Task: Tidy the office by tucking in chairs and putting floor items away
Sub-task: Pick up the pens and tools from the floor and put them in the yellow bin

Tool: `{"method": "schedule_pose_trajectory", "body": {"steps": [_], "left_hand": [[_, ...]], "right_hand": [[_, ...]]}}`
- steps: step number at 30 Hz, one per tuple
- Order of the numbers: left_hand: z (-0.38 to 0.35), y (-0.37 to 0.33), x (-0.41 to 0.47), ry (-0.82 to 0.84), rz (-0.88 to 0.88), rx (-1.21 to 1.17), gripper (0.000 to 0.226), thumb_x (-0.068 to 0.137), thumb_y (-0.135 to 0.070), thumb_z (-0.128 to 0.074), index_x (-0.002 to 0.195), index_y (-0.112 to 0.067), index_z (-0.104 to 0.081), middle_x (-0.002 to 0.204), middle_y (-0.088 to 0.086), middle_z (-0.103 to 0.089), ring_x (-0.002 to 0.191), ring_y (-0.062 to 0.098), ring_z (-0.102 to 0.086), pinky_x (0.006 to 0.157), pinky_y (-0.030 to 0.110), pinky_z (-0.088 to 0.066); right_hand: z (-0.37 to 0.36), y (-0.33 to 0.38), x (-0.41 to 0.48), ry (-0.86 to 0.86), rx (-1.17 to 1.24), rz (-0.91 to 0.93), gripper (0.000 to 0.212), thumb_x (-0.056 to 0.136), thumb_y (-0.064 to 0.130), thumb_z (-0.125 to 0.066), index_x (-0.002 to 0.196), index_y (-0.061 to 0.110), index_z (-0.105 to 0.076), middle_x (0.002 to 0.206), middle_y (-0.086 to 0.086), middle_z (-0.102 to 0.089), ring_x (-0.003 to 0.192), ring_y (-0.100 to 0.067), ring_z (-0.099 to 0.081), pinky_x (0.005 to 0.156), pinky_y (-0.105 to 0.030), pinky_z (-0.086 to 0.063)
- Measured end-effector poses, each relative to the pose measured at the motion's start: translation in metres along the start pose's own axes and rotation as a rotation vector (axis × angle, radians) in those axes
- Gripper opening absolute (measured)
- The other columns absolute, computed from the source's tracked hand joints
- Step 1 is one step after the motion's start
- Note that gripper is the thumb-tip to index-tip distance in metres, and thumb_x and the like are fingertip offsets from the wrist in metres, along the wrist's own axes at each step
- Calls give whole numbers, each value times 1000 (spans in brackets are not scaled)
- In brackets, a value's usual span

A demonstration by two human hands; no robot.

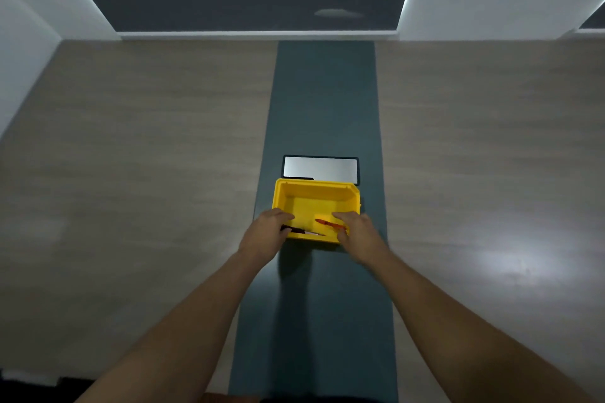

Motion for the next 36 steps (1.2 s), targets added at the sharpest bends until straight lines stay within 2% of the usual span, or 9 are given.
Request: {"method": "schedule_pose_trajectory", "body": {"steps": [4,12,17,22,29,36], "left_hand": [[10,9,-18,-56,-19,-71,34,104,-26,-63,137,-19,-69,135,7,-68,119,28,-66,102,40,-54],[24,11,-66,-135,-33,-140,34,104,-26,-63,137,-20,-69,133,4,-71,114,24,-68,99,33,-52],[29,4,-108,-134,-93,-141,36,105,-27,-61,140,-20,-68,137,2,-70,118,20,-67,101,30,-50],[38,1,-163,-142,-143,-134,38,104,-26,-62,140,-19,-67,137,2,-69,120,21,-66,103,35,-50],[28,20,-256,-145,-195,-174,38,101,-24,-65,138,-18,-68,130,2,-71,108,18,-68,97,34,-53],[-22,28,-351,-64,-281,-206,36,100,-22,-67,136,-15,-70,130,2,-73,106,21,-70,99,40,-56]], "right_hand": [[-5,6,-3,2,21,-46,49,106,22,-59,154,25,-53,146,-19,-51,128,-38,-57,113,-46,-48],[-5,19,-47,-70,2,-31,48,103,20,-60,151,15,-56,145,-17,-60,135,-36,-49,109,-44,-46],[-8,26,-96,-148,36,-63,44,101,18,-60,144,14,-62,139,-16,-65,132,-35,-53,108,-42,-47],[-24,33,-157,-235,30,-71,39,98,20,-64,136,15,-66,135,-12,-70,128,-32,-60,109,-44,-51],[-81,44,-251,-348,29,-109,38,98,15,-66,135,8,-67,137,-12,-69,131,-33,-60,112,-38,-43],[-179,38,-370,-327,80,-208,40,104,24,-60,142,13,-61,143,-6,-62,138,-27,-53,113,-38,-43]]}}
Point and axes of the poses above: each hand's wrist, its own x-axis towards the middle knuckle, its own z-axis out of the back of the hand, y = z × x, the point moved 7 cm from there along x, towards the middle knuckle
